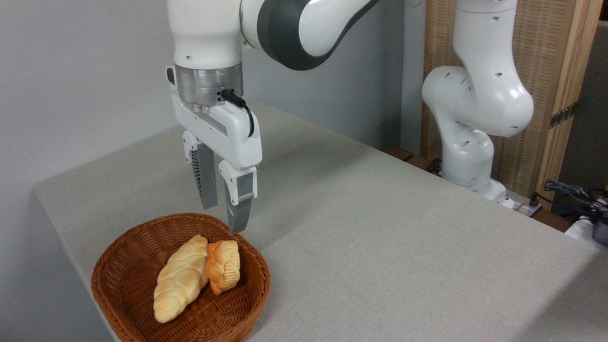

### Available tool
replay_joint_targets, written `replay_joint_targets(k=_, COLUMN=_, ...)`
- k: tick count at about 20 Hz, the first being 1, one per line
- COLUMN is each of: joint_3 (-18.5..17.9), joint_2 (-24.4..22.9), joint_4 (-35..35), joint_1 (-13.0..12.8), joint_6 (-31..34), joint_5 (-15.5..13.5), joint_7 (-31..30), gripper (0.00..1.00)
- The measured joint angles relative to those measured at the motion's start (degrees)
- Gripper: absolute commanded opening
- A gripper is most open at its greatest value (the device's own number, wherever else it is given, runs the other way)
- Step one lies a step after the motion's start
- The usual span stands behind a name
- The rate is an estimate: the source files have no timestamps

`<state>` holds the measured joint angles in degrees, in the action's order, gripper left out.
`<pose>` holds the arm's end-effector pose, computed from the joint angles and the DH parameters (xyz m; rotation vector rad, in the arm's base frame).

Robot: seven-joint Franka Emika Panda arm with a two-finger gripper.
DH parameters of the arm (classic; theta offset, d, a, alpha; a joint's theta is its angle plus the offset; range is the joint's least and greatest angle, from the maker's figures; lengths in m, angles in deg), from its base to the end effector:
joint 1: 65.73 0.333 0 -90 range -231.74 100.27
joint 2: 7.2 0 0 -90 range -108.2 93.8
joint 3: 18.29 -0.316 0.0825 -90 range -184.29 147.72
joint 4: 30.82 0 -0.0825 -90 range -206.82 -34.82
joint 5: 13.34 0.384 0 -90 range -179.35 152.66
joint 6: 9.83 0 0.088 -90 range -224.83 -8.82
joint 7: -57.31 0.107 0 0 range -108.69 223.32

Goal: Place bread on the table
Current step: 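Lower the open gripper onto the small golden roll in the basket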

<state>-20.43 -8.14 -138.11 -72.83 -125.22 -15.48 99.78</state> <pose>0.5704 -0.0516 0.5296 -2.8598 1.2335 -0.2509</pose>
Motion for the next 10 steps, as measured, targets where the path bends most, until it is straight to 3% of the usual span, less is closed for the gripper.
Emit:
replay_joint_targets(k=7, joint_3=-0.2, joint_2=2.6, joint_4=-0.1, joint_1=0.1, joint_6=-2.8, joint_5=0.1, joint_7=1.1, gripper=1.00)
replay_joint_targets(k=10, joint_3=-0.5, joint_2=4.4, joint_4=-0.1, joint_1=0.1, joint_6=-3.5, joint_5=2.4, joint_7=1.1, gripper=1.00)
